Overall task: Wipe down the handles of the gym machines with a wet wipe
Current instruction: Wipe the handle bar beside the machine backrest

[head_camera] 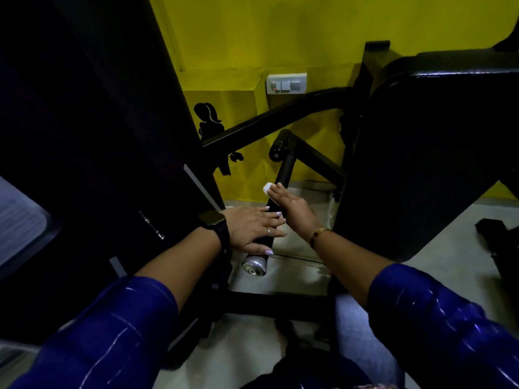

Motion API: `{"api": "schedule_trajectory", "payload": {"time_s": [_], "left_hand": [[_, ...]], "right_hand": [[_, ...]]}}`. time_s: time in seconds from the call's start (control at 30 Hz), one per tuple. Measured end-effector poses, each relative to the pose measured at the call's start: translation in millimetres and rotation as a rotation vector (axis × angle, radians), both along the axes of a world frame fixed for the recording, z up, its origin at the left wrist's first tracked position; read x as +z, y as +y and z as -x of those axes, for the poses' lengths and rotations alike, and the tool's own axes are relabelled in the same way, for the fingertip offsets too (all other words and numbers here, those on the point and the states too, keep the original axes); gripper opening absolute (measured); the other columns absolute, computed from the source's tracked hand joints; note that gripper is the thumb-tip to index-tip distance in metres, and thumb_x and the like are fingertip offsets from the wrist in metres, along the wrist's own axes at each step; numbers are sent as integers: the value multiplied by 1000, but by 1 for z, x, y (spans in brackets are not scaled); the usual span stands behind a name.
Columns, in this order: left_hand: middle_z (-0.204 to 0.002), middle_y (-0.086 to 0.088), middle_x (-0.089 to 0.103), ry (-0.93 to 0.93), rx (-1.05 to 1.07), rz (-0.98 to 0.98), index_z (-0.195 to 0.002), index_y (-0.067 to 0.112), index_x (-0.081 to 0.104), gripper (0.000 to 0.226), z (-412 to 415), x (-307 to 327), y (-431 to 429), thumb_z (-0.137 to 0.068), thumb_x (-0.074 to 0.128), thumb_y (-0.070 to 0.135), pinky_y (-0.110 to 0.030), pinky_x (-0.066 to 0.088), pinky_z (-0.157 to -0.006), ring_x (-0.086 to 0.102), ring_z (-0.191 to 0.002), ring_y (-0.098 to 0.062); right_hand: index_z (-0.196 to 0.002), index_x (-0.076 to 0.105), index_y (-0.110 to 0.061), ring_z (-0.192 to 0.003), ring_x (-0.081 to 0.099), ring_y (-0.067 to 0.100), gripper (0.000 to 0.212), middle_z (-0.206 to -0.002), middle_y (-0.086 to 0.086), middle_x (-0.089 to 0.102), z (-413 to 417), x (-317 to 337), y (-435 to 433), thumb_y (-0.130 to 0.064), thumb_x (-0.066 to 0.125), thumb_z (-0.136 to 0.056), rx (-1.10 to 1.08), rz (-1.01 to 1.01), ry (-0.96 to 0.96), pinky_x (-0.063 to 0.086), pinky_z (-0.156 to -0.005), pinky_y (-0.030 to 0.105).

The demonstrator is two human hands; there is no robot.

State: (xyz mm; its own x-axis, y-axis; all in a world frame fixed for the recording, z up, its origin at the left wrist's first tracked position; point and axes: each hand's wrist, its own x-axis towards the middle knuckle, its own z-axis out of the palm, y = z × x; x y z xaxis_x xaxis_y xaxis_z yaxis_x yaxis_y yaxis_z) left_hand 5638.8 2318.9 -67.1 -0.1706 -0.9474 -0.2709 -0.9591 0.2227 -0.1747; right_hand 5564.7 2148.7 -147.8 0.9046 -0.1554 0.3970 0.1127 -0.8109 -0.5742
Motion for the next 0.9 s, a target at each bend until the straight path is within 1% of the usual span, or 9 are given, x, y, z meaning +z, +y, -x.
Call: {"api": "schedule_trajectory", "payload": {"time_s": [0.1, 0.23, 0.33, 0.43, 0.5, 0.67, 0.73, 0.8, 0.9], "left_hand": [[-155, -15, 32, 18, -26, 6, -148, 13, 38, 98, -11, -2, -9, -85, -5, 74, -35, 4, -116, 24, -146, -30], [-143, -20, 48, 11, -59, 93, -140, 6, 50, 87, -23, -10, -18, -96, 2, 63, -42, 18, -112, 44, -135, -34], [-135, -21, 56, 5, -71, 167, -132, 3, 58, 82, -35, -15, -26, -99, 6, 57, -45, 27, -106, 54, -125, -35], [-128, -20, 62, 12, -47, 233, -128, 3, 62, 77, -46, -21, -37, -102, 9, 53, -51, 39, -101, 60, -119, -34], [-128, -19, 62, 53, -18, 265, -128, 3, 62, 75, -51, -27, -39, -103, 11, 53, -55, 44, -98, 59, -120, -35], [-128, -19, 62, 73, -58, 323, -125, 1, 64, 73, -59, -34, -52, -104, 14, 50, -55, 46, -96, 59, -119, -35], [-129, -19, 61, 77, -73, 325, -126, 1, 63, 73, -64, -33, -57, -103, 14, 50, -55, 46, -97, 59, -120, -35], [-129, -19, 61, 81, -79, 321, -126, 1, 63, 73, -69, -33, -63, -103, 13, 50, -54, 45, -97, 58, -120, -35], [-129, -19, 61, 89, -76, 329, -127, 2, 63, 73, -72, -36, -67, -103, 13, 50, -49, 45, -101, 57, -122, -34]], "right_hand": [[-142, 45, -14, -143, 23, 13, 68, -152, 1, 36, 0, -10, -9, 18, 51, -83, 29, 23, -61, 24, -113, 23], [-142, 46, -21, -143, 21, 4, 50, -152, -8, 33, -16, -18, -12, 2, 42, -98, -103, -234, -83, 18, -114, 13], [-142, 46, -16, -144, 21, 9, 47, -153, 0, 35, -34, -13, -18, 1, 40, -98, -120, -258, -58, 18, -118, 22], [-144, 42, -13, -144, 24, 14, 53, -153, -1, 31, -32, -19, -28, 5, 44, -94, -72, -136, -78, 17, -115, 15], [-143, 43, -13, -143, 26, 14, 51, -152, -5, 30, -25, -27, -27, 3, 44, -95, -65, -136, -103, 17, -114, 14], [-144, 42, -15, -143, 21, 9, 47, -151, -8, 28, -37, -30, -32, -1, 39, -99, -152, -262, -102, 15, -116, 15], [-145, 41, -12, -143, 18, 10, 48, -154, 0, 28, -54, -26, -42, 1, 38, -99, -177, -291, -90, 17, -118, 22], [-144, 41, -8, -142, 19, 12, 49, -154, 9, 31, -67, -27, -53, 3, 39, -97, -173, -244, -84, 19, -118, 29], [-144, 42, -4, -143, 20, 14, 50, -153, 11, 33, -63, -34, -55, 5, 43, -95, -135, -155, -130, 17, -118, 23]]}}
